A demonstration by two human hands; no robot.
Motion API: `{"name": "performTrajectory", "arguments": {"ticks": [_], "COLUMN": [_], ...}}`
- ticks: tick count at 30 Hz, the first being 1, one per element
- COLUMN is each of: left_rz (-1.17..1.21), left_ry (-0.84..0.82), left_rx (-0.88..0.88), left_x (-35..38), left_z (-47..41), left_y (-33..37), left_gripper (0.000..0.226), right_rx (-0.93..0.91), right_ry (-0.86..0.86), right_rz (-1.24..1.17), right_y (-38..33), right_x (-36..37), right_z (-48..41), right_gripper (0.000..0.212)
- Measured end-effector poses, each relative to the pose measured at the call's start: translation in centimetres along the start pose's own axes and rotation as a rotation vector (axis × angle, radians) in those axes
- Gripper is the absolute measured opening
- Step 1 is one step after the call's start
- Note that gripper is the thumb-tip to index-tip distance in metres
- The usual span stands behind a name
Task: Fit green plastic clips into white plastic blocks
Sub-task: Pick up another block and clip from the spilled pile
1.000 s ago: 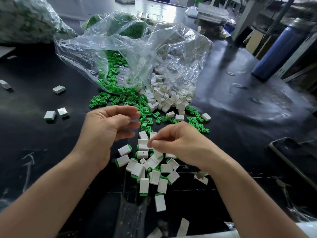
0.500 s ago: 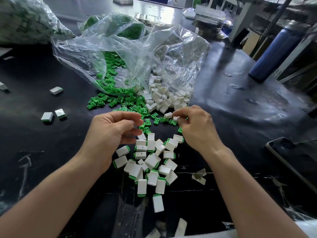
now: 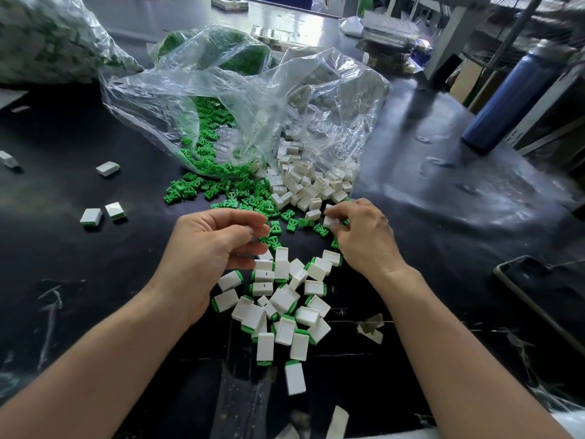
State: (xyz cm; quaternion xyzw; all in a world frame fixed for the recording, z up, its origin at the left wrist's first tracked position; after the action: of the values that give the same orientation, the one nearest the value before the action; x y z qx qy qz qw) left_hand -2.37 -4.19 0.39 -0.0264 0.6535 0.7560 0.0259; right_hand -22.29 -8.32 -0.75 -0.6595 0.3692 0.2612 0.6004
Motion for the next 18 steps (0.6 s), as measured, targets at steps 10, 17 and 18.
{"name": "performTrajectory", "arguments": {"ticks": [10,17,18], "left_rz": [0.057,0.024,0.032], "left_ry": [-0.108,-0.103,-0.101], "left_rx": [0.008,0.039,0.034], "left_x": [1.0,1.1,1.1], "left_z": [0.4,0.4,0.3], "left_y": [0.0,0.1,0.0], "left_gripper": [0.022,0.021,0.016], "right_rx": [-0.226,-0.358,-0.34], "right_ry": [-0.003,-0.102,-0.118], "right_rz": [-0.509,-0.519,-0.518], "right_y": [-5.1,-6.8,-6.6], "right_x": [-0.4,0.5,0.4], "right_z": [3.2,4.8,4.5], "right_gripper": [0.012,0.021,0.021]}}
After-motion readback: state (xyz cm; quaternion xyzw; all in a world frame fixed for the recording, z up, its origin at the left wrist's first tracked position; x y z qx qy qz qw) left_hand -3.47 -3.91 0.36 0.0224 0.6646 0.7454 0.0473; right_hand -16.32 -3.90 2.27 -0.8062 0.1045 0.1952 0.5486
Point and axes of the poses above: each hand's wrist, its own z-axis away from the middle knuckle, its own x-axis out of the palm, y = z × x, the point moved 5 cm from there along -z, towards the middle knuckle, and after that the axes turned 9 degrees about -z, right-handed, at the moved point
